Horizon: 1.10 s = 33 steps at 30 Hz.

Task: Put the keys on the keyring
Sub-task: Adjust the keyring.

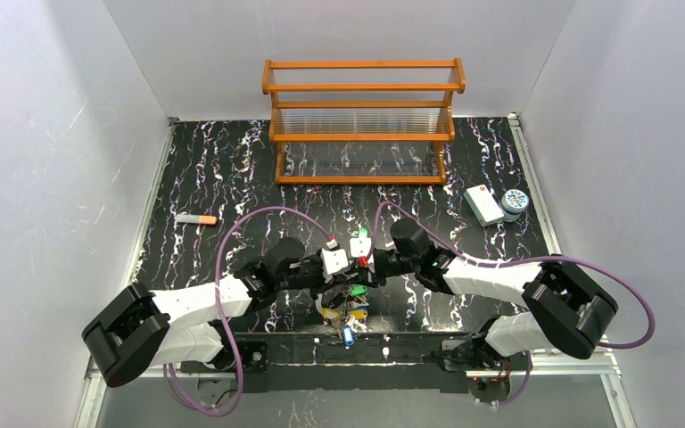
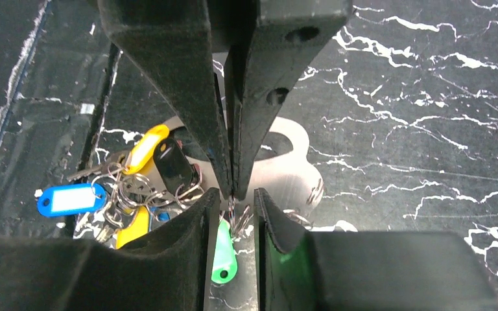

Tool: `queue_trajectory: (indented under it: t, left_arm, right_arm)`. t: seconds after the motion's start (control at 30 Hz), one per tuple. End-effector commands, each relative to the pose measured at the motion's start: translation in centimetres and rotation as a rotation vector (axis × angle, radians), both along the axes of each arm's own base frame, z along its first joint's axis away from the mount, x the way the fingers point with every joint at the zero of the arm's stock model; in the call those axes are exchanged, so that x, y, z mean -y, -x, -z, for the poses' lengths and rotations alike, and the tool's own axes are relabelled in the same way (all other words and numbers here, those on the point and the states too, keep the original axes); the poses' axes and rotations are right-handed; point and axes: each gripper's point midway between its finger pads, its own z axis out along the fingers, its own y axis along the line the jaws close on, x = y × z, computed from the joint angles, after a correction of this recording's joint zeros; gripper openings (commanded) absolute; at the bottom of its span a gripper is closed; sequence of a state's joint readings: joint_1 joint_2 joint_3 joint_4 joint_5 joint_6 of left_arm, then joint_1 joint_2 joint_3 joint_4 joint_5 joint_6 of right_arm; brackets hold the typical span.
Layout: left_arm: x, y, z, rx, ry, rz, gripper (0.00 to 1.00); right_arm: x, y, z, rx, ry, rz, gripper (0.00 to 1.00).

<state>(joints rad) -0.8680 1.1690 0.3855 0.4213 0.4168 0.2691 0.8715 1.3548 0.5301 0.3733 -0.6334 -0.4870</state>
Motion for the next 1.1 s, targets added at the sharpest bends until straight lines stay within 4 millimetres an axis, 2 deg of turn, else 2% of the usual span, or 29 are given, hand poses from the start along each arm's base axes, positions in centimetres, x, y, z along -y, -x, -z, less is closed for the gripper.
queue_trajectory:
  t: [0.0,0.13,0.37,0.63,0.7,0.83,1.0,1.07]
  left_arm:
    - [1.8,0.4,-3.7,0.093,0.134,0.062,0.00]
    - [1.6,0.5,-3.8,0.098,0.138,0.059,0.00]
    - [1.2,0.4,-3.6,0.110,0.134,0.048,0.00]
    - [0.9,0.3,-3.5,0.127,0.122,0.040,0.00]
    - [0.9,0.2,-3.4,0.128,0.120,0.039,0.00]
    - [0.9,0.3,-3.4,0.126,0.120,0.042,0.00]
    - [0.6,0.0,-3.7,0.134,0.125,0.017,0.01]
    - [0.2,-0.2,-3.9,0.144,0.132,-0.010,0.10]
  right_arm:
    - [-1.2,1.2,-0.2,-0.009,-0.027,-0.036,0.31]
    - [-1.1,1.0,0.4,-0.010,-0.002,-0.031,0.25]
    - [-0.2,0.1,0.8,0.024,0.041,0.028,0.31]
    - [0.3,-0.3,1.3,0.034,0.070,0.056,0.28]
    - [0.3,-0.4,1.2,0.042,0.067,0.059,0.23]
    - [0.1,-0.2,0.8,0.039,0.060,0.043,0.01]
    - [-0.2,0.2,0.4,0.011,0.026,0.041,0.01]
    - [-0.3,0.3,-0.2,0.004,-0.017,0.055,0.01]
